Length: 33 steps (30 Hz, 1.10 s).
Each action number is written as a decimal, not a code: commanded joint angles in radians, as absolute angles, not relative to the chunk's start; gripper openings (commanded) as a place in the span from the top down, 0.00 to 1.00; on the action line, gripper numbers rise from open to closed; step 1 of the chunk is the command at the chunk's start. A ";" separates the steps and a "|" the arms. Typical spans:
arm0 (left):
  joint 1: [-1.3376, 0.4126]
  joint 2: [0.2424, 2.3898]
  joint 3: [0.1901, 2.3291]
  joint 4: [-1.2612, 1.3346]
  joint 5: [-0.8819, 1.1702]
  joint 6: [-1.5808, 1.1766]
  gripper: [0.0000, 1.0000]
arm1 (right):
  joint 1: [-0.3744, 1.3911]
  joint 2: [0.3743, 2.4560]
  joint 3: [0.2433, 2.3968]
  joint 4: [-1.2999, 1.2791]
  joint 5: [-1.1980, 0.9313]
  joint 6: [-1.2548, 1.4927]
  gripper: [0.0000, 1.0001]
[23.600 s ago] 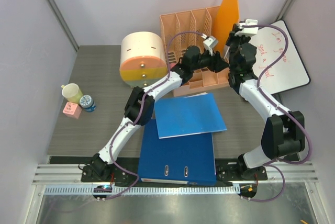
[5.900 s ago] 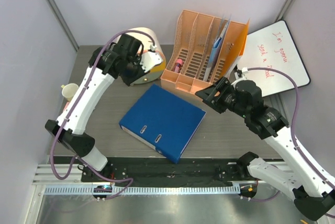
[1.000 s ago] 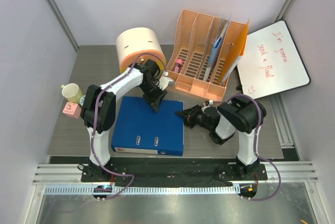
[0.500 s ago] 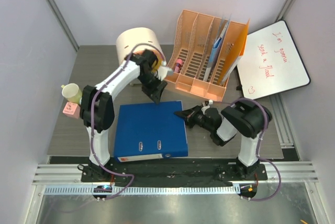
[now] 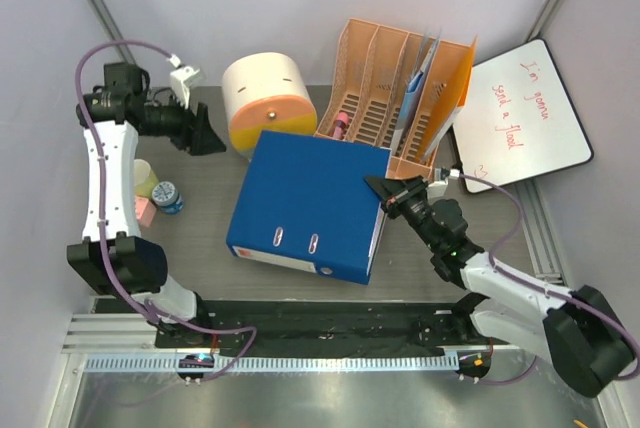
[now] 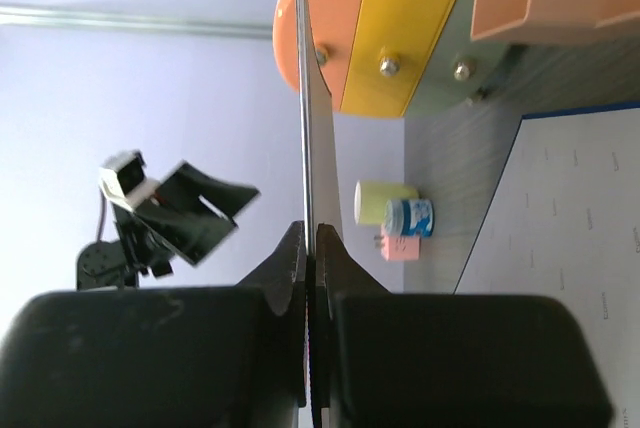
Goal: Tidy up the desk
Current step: Pick up the folder from the center of the board, then place the folder at the center of the board.
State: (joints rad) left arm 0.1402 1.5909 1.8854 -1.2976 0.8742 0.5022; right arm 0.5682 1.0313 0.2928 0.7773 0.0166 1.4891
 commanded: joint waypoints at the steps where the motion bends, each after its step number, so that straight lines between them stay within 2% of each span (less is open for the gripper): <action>1: 0.253 1.583 1.729 -1.661 1.082 0.727 0.41 | 0.565 0.908 0.345 0.634 0.208 1.476 0.99; 5: 0.354 1.638 1.720 -1.663 1.193 0.698 0.48 | 0.557 0.825 0.357 0.588 0.265 1.470 0.99; 11: 0.307 1.755 1.593 -1.663 1.229 0.709 0.58 | 0.548 0.779 0.411 0.540 0.290 1.460 0.99; 13: 0.275 1.750 1.543 -1.663 1.184 0.747 0.57 | 0.548 0.776 0.420 0.534 0.291 1.457 0.99; 15: 0.216 1.732 1.462 -1.663 1.139 0.805 0.50 | 0.548 0.773 0.422 0.538 0.298 1.457 0.99; 18: 0.166 1.712 1.381 -1.663 1.127 0.851 0.47 | 0.546 0.776 0.422 0.541 0.296 1.460 0.99; 33: 0.117 1.727 1.305 -1.663 1.187 0.904 0.47 | 0.545 0.765 0.437 0.558 0.302 1.468 0.99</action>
State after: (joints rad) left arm 0.1383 1.7187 1.3140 -1.3445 1.1233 0.8745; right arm 0.5533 0.8024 0.3862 0.4114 0.2340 1.4151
